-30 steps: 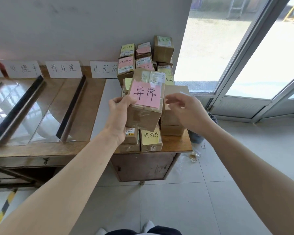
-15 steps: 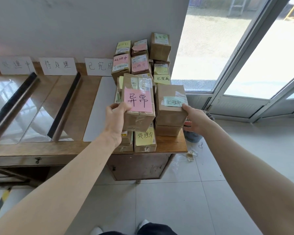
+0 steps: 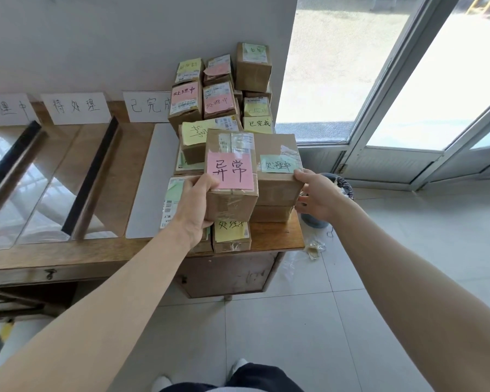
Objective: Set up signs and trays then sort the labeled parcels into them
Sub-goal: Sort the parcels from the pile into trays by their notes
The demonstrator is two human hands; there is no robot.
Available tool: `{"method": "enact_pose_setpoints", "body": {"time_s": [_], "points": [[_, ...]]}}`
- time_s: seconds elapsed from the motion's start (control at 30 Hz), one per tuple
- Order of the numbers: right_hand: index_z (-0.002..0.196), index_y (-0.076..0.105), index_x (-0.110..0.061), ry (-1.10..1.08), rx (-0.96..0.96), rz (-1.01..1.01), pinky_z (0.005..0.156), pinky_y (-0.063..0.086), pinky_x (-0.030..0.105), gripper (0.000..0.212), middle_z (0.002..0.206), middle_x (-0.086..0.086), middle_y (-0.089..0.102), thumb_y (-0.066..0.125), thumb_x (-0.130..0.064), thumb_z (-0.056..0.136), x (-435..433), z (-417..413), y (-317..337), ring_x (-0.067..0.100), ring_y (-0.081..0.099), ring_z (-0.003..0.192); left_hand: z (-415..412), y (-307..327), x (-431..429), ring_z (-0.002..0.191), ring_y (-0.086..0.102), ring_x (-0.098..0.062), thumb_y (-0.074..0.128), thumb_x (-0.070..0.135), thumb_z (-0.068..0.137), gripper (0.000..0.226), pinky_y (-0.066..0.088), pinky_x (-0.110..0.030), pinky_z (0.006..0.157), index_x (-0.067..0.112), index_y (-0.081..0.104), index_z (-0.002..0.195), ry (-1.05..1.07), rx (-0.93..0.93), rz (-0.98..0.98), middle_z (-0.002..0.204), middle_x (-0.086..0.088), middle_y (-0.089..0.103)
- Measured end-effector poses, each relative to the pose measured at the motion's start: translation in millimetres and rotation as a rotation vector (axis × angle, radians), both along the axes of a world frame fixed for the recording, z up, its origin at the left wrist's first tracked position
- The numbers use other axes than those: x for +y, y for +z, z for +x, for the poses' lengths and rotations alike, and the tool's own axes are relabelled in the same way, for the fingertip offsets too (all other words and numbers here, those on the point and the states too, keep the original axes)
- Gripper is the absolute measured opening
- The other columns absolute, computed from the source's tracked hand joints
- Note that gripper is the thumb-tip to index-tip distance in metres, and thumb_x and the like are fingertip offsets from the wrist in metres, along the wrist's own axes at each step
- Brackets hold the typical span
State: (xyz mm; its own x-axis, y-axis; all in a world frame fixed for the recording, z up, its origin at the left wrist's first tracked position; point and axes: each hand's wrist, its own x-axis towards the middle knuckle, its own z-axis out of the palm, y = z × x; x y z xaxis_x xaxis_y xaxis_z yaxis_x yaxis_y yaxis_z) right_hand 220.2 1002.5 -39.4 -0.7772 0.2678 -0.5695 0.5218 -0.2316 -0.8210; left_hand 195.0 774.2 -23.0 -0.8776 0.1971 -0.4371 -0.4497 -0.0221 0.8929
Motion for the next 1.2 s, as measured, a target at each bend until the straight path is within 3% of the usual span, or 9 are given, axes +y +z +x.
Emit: {"method": "enact_pose_setpoints", "body": {"time_s": [0.13,0.23,0.37,0.5,0.8,0.9,0.97,1.07,1.2], "points": [[0.108,0.057,-0.034,0.011,0.015,0.003,0.096,0.039,0.04,0.016,0.106,0.001,0.059,0.048,-0.037,0.096,1.4,2.2,-4.3,0.023,0.057,0.095,1.9,-3.7,-2.1,0.091,0.058,-0.016,0.055,0.035,0.073,0.056,0.043,-0.049,0.093,0.02,0.047,0.126,-0.008,0.003,0.016,0.107,0.0,0.065],[0.109,0.055,-0.031,-0.028,0.056,0.0,0.083,0.047,0.035,0.015,0.106,0.002,0.06,0.05,-0.037,0.095,-0.3,5.3,-3.2,0.023,0.059,0.091,4.7,-4.3,-4.3,0.089,0.057,-0.015,0.053,0.027,0.084,0.046,0.045,-0.046,0.09,0.016,0.043,0.128,-0.002,0.014,0.064,0.101,0.002,0.065],[0.115,0.051,-0.034,-0.056,0.11,0.006,0.081,0.041,0.034,0.022,0.116,0.0,0.056,0.049,-0.04,0.095,0.5,7.8,2.9,0.022,0.057,0.088,7.3,-2.5,-7.4,0.087,0.058,-0.014,0.055,0.034,0.066,0.067,0.048,-0.044,0.086,0.015,0.043,0.129,-0.018,0.021,0.112,0.095,0.005,0.064],[0.117,0.051,-0.028,-0.109,0.174,-0.016,0.066,0.05,0.033,0.025,0.113,0.002,0.056,0.052,-0.039,0.095,-4.1,9.9,18.2,0.024,0.061,0.084,7.2,3.9,-12.8,0.083,0.058,-0.012,0.054,0.034,0.066,0.07,0.051,-0.039,0.078,0.014,0.042,0.131,-0.031,0.058,0.146,0.096,0.003,0.062],[0.11,0.052,-0.023,-0.126,0.328,-0.085,0.075,0.049,0.035,0.025,0.106,0.007,0.057,0.058,-0.017,0.086,-39.4,6.5,57.5,0.026,0.056,0.091,-3.4,28.2,-57.1,0.097,0.055,-0.02,0.054,0.03,0.069,0.06,0.047,-0.038,0.081,0.013,0.043,0.126,-0.057,0.223,0.221,0.115,-0.009,0.063],[0.108,0.052,-0.013,-0.044,0.347,-0.087,0.082,0.047,0.036,0.023,0.098,0.007,0.057,0.056,-0.015,0.086,-59.2,0.9,70.0,0.023,0.054,0.089,-10.9,39.1,-81.9,0.1,0.054,-0.023,0.054,0.025,0.069,0.045,0.043,-0.039,0.082,0.021,0.046,0.112,-0.004,0.281,0.264,0.11,-0.007,0.064],[0.107,0.053,-0.012,0.016,0.35,-0.103,0.086,0.046,0.038,0.024,0.095,0.007,0.057,0.056,-0.014,0.084,-74.8,-3.5,77.9,0.022,0.055,0.087,-16.3,45.3,-99.2,0.1,0.058,-0.024,0.054,0.024,0.068,0.053,0.044,-0.037,0.079,0.019,0.045,0.12,0.024,0.323,0.276,0.106,-0.004,0.067],[0.105,0.054,-0.014,0.07,0.372,-0.117,0.082,0.047,0.037,0.025,0.094,0.006,0.058,0.054,-0.012,0.08,-101.4,-13.3,85.8,0.022,0.054,0.084,-21.7,53.6,-126.0,0.101,0.06,-0.024,0.055,0.022,0.067,0.058,0.047,-0.034,0.073,0.017,0.042,0.123,0.042,0.381,0.286,0.107,-0.005,0.066],[0.102,0.061,-0.017,0.121,0.387,-0.146,0.078,0.048,0.038,0.035,0.098,0.006,0.058,0.054,-0.009,0.069,-141.6,-29.0,92.6,0.023,0.053,0.085,-28.6,60.7,-166.9,0.101,0.061,-0.024,0.055,0.02,0.065,0.05,0.045,-0.045,0.086,0.023,0.044,0.114,0.081,0.412,0.291,0.102,-0.001,0.067]]}}
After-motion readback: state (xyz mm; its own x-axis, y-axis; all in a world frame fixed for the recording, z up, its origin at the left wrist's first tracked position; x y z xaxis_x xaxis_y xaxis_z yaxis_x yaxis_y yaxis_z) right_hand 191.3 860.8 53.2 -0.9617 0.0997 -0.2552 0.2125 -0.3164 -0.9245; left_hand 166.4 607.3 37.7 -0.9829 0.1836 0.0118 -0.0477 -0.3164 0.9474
